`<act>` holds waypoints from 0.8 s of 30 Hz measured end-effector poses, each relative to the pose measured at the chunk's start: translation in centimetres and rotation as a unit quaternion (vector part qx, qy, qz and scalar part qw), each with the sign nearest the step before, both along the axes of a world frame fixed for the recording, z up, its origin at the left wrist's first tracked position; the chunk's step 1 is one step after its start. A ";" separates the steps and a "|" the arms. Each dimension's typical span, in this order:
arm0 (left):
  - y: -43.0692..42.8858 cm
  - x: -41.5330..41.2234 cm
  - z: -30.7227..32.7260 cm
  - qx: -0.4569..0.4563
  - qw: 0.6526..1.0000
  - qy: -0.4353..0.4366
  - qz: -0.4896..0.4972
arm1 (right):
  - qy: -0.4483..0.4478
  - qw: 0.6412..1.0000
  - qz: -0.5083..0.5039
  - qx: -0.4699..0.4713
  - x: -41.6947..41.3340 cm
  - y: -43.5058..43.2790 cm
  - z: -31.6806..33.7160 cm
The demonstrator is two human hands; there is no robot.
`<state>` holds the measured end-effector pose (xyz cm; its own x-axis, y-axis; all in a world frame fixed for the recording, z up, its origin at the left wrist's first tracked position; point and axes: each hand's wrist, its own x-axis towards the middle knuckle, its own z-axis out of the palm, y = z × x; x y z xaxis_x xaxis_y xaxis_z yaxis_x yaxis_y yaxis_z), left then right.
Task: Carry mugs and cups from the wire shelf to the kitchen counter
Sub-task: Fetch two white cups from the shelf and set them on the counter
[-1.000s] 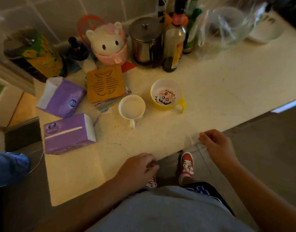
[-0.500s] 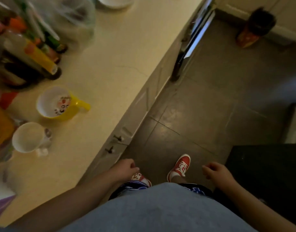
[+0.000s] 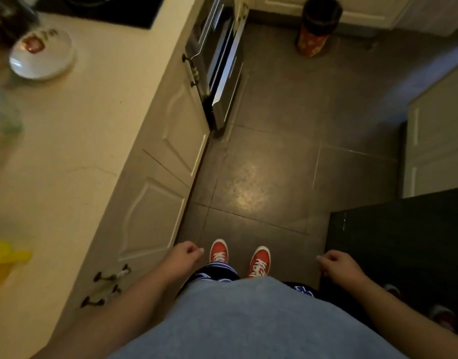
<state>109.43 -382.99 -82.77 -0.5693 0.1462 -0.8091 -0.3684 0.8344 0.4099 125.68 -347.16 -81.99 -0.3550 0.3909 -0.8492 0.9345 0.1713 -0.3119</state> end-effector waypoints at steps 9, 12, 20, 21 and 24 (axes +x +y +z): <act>2.7 -9.0 -2.1 -0.060 0.997 -0.052 -0.002 | 0.071 0.997 -0.004 -0.017 -15.5 9.0 -1.3; 5.4 -14.7 -3.2 -0.066 0.996 -0.052 -0.015 | 0.076 0.997 -0.017 -0.020 -20.0 11.9 -1.6; 19.1 -32.1 -1.4 -0.047 0.984 -0.011 -0.169 | 0.033 0.988 -0.149 0.022 -23.8 20.0 -1.7; 21.4 -33.9 -1.0 -0.038 0.983 -0.005 -0.180 | 0.023 0.985 -0.170 0.027 -23.6 20.9 -1.7; 28.7 -38.2 -0.5 -0.012 0.979 0.006 -0.205 | 0.002 0.974 -0.223 0.028 -22.6 23.6 -1.8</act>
